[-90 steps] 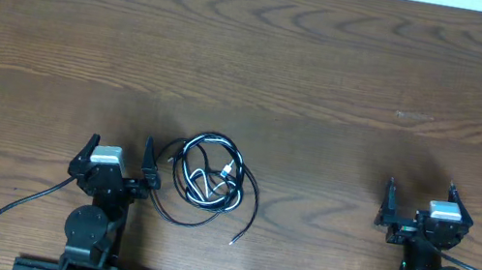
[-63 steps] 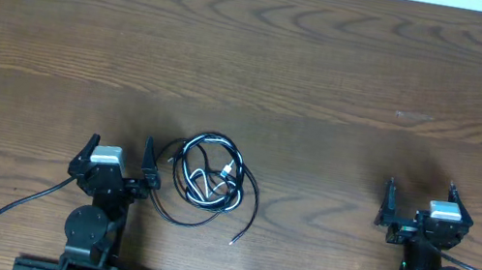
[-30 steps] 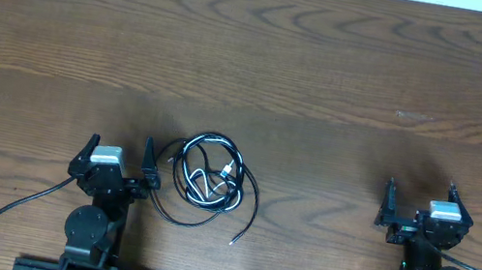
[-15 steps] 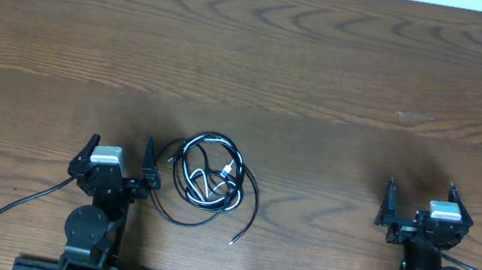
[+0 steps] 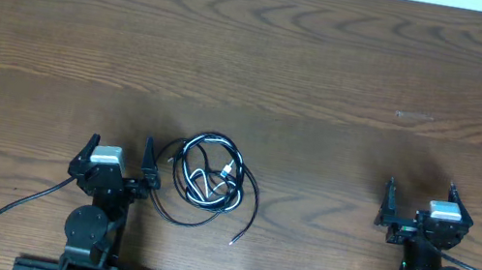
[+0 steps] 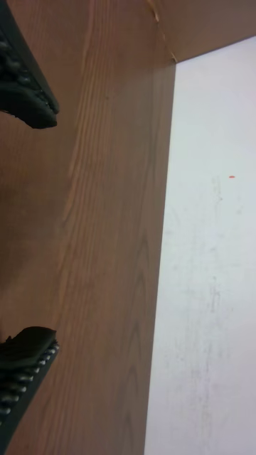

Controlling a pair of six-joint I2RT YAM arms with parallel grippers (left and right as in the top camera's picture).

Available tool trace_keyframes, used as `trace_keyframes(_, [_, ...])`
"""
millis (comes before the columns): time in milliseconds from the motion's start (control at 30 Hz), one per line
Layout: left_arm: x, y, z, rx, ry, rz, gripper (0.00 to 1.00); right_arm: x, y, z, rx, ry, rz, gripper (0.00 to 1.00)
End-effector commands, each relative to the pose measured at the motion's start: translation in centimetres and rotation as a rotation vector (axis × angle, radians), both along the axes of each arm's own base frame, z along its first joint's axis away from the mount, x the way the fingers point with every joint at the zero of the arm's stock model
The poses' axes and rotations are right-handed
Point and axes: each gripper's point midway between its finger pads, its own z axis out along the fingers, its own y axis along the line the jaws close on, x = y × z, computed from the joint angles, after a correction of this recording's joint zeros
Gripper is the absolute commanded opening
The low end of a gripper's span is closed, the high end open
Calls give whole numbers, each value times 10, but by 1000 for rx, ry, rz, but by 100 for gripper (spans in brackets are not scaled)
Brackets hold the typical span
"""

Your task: Untangle cables

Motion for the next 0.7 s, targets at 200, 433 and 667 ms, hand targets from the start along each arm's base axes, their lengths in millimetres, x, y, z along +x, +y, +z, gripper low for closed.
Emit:
trace_keyframes(200, [-1,3,-16,14,48,13,95,0,3,-1,-12,2,15,99])
trace_keyframes(433, [-2,3,-10,13,48,13,95,0,3,-1,-12,2,15,99])
trace_keyframes(667, [-2,-3,-6,8,102,-20,95,0,3,-1,-12,2,15,99])
